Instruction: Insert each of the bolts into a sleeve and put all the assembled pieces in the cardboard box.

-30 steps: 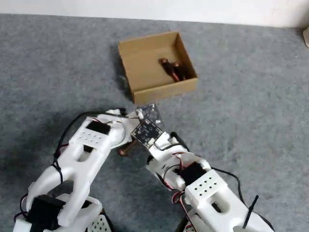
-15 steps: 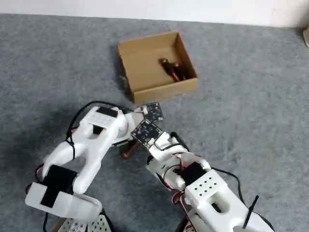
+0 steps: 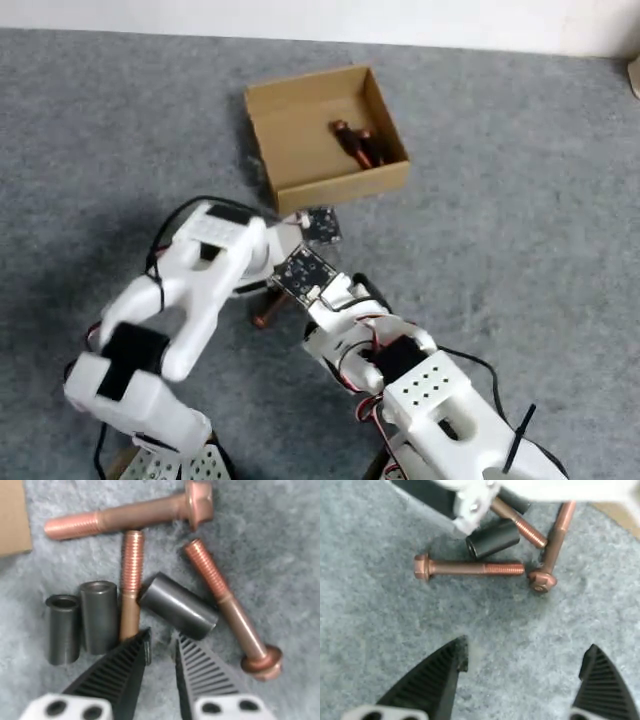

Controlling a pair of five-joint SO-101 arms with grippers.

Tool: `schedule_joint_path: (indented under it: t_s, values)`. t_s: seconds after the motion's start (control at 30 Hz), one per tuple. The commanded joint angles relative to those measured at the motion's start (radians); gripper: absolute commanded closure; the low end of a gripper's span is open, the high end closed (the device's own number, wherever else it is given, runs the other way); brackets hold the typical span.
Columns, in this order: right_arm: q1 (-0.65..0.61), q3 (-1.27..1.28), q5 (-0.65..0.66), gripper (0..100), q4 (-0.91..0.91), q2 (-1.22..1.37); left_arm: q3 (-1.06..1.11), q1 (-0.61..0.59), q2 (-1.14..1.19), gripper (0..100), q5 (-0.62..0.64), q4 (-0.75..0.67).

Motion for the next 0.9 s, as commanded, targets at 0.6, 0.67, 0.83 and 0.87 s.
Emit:
schedule_joint_path:
  t_s: [0.6,0.67,0.83,0.87]
  values:
    - [-0.008,-0.010,-0.012,67.4,-0.022,-0.016,-0.237,-0.004,0.191,99,0.015,0.230]
    - [-0.008,-0.010,-0.012,67.4,-0.022,-0.016,-0.219,-0.004,0.188,99,0.071,0.221]
    - [-0.007,-0.010,-0.012,67.4,-0.022,-0.016,-0.139,-0.005,0.102,99,0.141,0.161]
    - [-0.007,-0.010,-0.012,67.4,-0.022,-0.016,-0.120,-0.005,0.068,99,0.152,0.160]
